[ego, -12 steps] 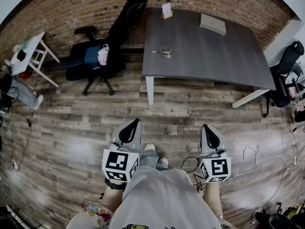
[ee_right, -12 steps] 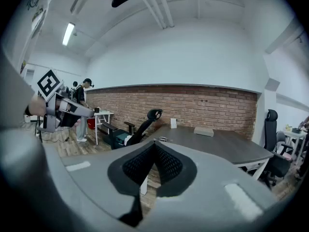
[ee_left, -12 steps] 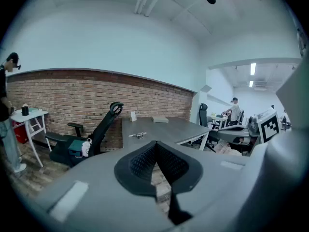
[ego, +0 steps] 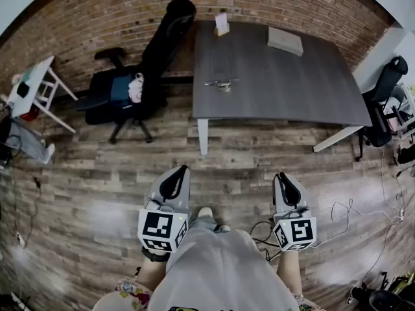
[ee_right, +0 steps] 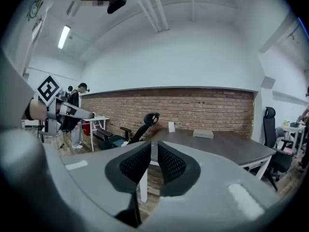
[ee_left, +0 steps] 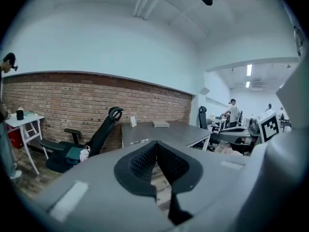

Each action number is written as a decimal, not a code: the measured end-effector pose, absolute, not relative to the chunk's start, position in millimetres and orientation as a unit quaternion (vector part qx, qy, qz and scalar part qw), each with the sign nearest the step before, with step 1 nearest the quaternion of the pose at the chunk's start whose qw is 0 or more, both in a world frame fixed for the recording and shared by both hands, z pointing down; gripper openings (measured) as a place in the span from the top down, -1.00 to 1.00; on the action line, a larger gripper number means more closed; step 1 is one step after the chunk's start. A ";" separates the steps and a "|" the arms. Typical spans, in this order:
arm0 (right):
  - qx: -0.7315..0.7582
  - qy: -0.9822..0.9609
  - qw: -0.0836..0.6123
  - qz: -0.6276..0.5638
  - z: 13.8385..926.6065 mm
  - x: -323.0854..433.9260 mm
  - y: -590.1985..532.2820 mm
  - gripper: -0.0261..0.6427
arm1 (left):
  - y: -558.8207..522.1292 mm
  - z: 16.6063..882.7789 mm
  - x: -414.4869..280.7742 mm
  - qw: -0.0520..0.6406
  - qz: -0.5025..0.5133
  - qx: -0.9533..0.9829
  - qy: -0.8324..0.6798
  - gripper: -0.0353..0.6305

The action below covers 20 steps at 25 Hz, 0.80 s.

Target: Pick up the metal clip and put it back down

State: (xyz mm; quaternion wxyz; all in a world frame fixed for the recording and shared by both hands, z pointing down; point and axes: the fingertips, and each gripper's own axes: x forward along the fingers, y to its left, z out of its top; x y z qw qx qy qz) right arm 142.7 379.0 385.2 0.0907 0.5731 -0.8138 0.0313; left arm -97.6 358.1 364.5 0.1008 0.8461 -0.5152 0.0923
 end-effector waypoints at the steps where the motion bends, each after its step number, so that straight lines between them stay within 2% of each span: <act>1: 0.574 -0.814 0.088 0.032 384.3 139.7 376.1 0.76 | 354.9 363.8 -101.1 0.100 0.090 0.847 -0.514 0.83; 6: 0.570 -0.818 0.070 0.038 380.1 123.2 361.8 0.56 | 340.8 361.5 -114.6 0.089 0.087 0.853 -0.507 0.66; 20: 0.552 -0.826 0.087 0.068 402.4 116.6 310.3 0.32 | 288.7 385.0 -112.9 0.104 0.098 0.853 -0.501 0.30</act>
